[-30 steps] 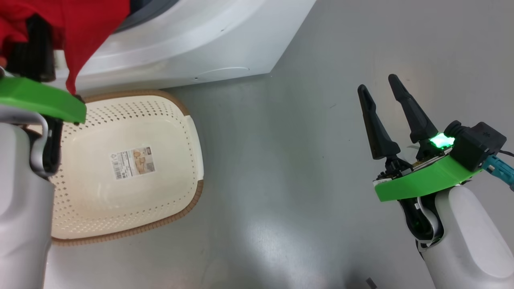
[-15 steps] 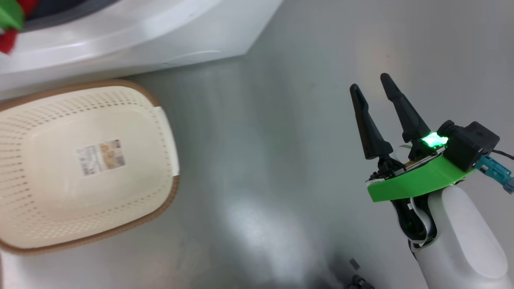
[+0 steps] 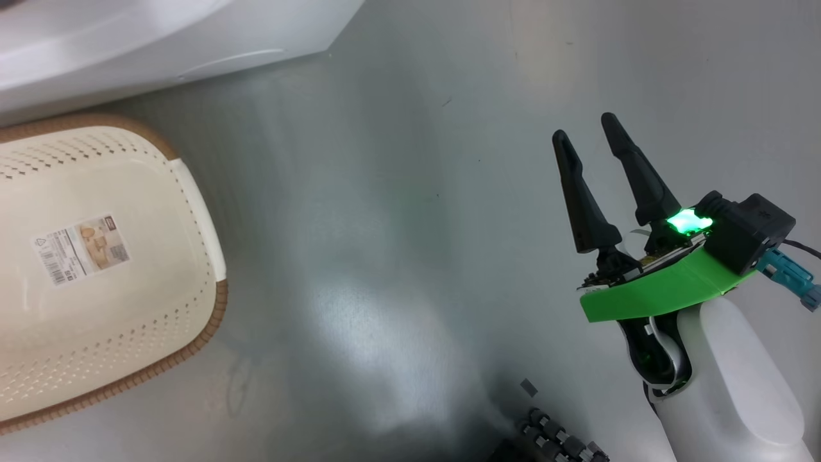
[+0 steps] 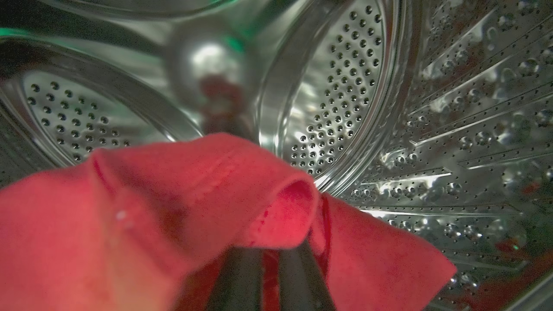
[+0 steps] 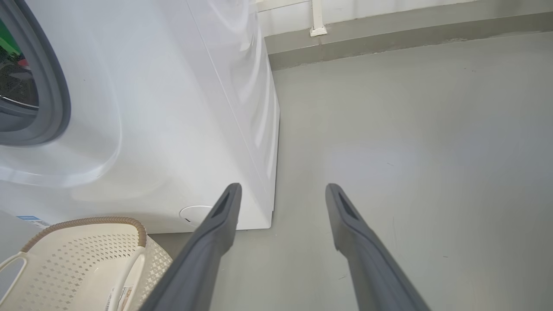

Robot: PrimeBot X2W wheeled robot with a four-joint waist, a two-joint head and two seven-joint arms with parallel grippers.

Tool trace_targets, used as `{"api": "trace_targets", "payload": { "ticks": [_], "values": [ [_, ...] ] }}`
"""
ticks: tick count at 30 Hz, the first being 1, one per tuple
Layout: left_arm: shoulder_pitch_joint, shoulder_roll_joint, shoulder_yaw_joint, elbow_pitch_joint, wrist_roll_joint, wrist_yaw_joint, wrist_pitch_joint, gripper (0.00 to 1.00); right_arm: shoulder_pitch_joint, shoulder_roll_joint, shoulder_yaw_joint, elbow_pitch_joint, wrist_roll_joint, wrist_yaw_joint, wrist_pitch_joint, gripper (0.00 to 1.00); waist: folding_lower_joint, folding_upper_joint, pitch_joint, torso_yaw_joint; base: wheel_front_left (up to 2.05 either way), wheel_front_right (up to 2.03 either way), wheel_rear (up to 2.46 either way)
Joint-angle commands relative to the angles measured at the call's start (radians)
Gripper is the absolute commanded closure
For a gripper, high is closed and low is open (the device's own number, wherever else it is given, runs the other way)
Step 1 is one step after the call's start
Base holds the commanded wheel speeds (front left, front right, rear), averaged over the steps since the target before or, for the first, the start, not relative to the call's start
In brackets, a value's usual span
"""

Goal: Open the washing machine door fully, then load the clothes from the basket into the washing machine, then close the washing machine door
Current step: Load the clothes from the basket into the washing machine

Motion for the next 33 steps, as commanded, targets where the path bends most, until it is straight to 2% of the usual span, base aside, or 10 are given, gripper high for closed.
{"api": "trace_targets", "payload": {
  "ticks": [1,7,8,10,11,12,22,33],
  "values": [
    [-0.011,0.042,0.011,-0.026,0.008,0.015,-0.006,1.00,0.021,0.003,0.016,-0.022,-0.003,0.002,-0.005,0.00,0.0000,0.0000,0.008,-0.005,0.00,0.00,0.00],
    [0.030,0.017,0.019,0.030,-0.001,0.017,-0.008,1.00,0.015,0.007,0.022,-0.014,-0.005,0.002,-0.005,0.00,0.0000,0.0000,0.001,0.007,0.00,0.00,0.00],
    [0.030,0.013,0.015,0.050,-0.001,0.014,-0.008,0.86,0.014,0.007,0.023,-0.013,-0.005,0.002,-0.005,0.00,0.0000,0.0000,-0.001,0.009,0.00,0.00,0.00],
    [0.030,0.003,0.012,0.091,-0.007,0.008,-0.006,0.49,0.013,0.006,0.024,-0.011,-0.005,0.002,-0.005,0.00,0.0000,0.0000,-0.004,0.013,0.00,0.00,0.00],
    [0.028,0.000,0.008,0.109,-0.007,0.007,-0.005,0.08,0.012,0.005,0.024,-0.010,-0.005,0.002,-0.005,0.00,0.0000,0.0000,-0.006,0.015,0.00,0.00,0.00],
    [0.026,-0.003,0.006,0.126,-0.009,0.005,-0.001,0.00,0.012,0.005,0.024,-0.008,-0.005,0.002,-0.005,0.00,0.0000,0.0000,-0.008,0.017,0.00,0.00,0.00],
    [0.053,-0.034,0.001,0.207,-0.036,-0.007,-0.003,0.00,0.011,0.002,0.023,0.001,-0.003,0.002,-0.005,0.00,0.0000,0.0000,-0.058,0.042,0.00,0.00,0.00],
    [0.189,-0.048,0.013,0.128,-0.063,-0.026,-0.008,0.00,0.015,-0.018,0.021,0.009,-0.002,0.002,-0.005,0.00,0.0000,0.0000,-0.131,0.090,0.00,0.00,0.00]
  ]
}}
